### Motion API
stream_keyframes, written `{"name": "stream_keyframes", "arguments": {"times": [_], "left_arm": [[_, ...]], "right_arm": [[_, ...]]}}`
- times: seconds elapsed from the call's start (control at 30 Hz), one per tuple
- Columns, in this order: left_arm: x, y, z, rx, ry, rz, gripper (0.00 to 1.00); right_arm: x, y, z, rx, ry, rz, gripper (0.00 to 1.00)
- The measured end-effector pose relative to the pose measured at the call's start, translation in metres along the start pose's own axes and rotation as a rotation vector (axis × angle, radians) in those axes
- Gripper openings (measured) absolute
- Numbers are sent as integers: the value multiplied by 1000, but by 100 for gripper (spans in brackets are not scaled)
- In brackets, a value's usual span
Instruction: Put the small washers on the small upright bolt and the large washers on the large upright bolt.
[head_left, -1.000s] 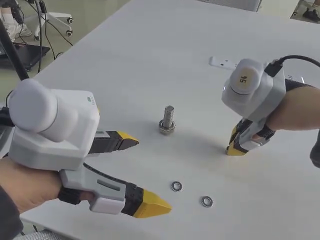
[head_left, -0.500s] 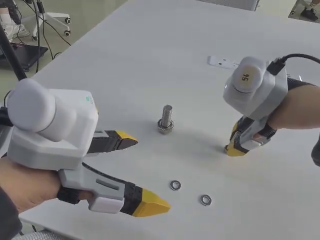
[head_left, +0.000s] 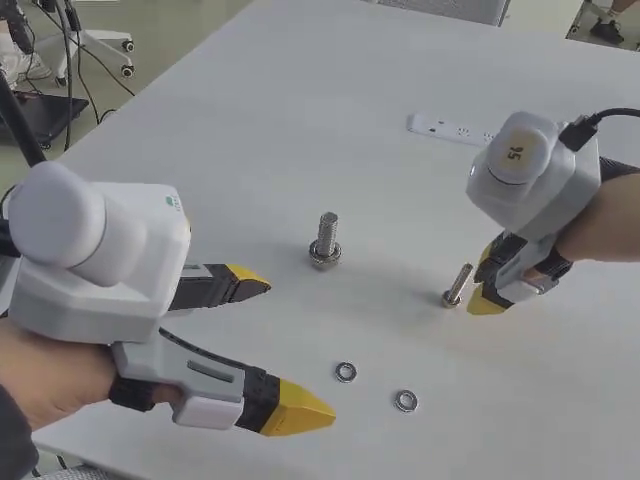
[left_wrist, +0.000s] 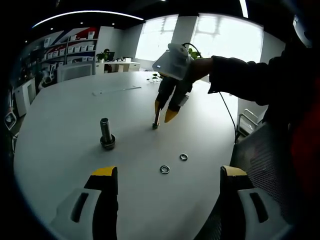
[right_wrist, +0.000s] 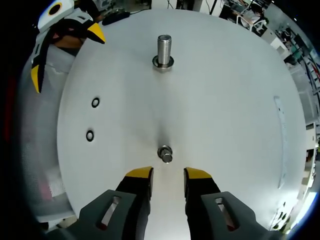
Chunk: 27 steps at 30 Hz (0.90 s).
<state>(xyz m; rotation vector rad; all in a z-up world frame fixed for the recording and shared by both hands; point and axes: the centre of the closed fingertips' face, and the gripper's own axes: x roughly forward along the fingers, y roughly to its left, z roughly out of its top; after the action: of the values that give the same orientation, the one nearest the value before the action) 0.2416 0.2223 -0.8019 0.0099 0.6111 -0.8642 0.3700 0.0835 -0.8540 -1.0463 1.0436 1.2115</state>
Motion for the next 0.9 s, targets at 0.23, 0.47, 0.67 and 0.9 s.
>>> {"name": "stream_keyframes", "arguments": {"times": [0.23, 0.47, 0.67, 0.9], "left_arm": [[0, 0, 0, 2, 0, -3, 84], [1, -1, 0, 6, 3, -8, 84], [1, -2, 1, 11, 1, -11, 84], [0, -3, 2, 19, -4, -13, 84]], "right_arm": [[-3, 5, -8, 14, -4, -5, 27], [-7, 12, -16, 28, -9, -4, 27], [-9, 27, -16, 33, -21, 2, 27], [-11, 42, -13, 33, -35, 8, 27]]}}
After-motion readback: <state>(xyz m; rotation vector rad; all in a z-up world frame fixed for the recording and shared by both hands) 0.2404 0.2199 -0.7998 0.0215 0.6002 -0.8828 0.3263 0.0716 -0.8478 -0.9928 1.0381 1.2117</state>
